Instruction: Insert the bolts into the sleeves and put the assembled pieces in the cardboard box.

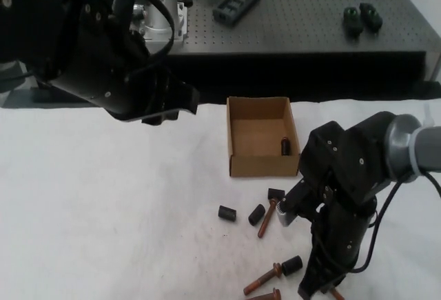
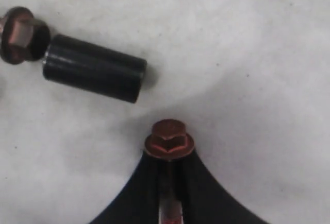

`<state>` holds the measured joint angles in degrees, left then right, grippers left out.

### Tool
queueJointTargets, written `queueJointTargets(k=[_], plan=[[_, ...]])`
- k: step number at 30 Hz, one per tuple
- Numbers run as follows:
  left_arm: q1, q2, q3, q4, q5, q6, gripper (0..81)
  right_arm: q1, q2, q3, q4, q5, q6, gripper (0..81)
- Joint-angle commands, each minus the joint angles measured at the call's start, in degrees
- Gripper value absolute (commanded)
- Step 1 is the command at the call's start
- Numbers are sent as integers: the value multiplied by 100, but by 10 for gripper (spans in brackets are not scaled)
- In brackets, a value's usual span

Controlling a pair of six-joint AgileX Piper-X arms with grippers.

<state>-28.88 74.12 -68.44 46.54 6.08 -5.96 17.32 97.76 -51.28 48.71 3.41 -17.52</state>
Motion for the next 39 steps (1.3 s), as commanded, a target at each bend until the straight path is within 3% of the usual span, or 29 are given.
queueJointTargets(k=[1, 6, 10, 16, 22, 29, 39], plan=[[-12, 106, -7, 23, 146, 427, 218, -56, 120, -24, -272, 117, 136, 5], [-12, 483, -7, -131, 745, 656, 302, -322, -374, 19, -384, -230, 843, 5], [-99, 1066, -122, -271, 1183, 656, 331, -687, -1490, 375, -399, -405, 1335, 5], [-387, 2286, -1005, -161, 750, 1428, 327, -1158, -3346, 1350, -247, -452, 1836, 5], [-605, 3688, -2301, 681, 628, 1681, 305, -1336, -4717, 1891, -194, -536, 2105, 5], [-1065, 4850, -3415, 793, 136, 2181, 305, -1335, -4915, 1915, -360, -569, 2225, 5], [-1292, 5544, -3853, 1246, 31, 2178, 305, -1335, -4915, 1915, -570, -569, 2225, 5]])
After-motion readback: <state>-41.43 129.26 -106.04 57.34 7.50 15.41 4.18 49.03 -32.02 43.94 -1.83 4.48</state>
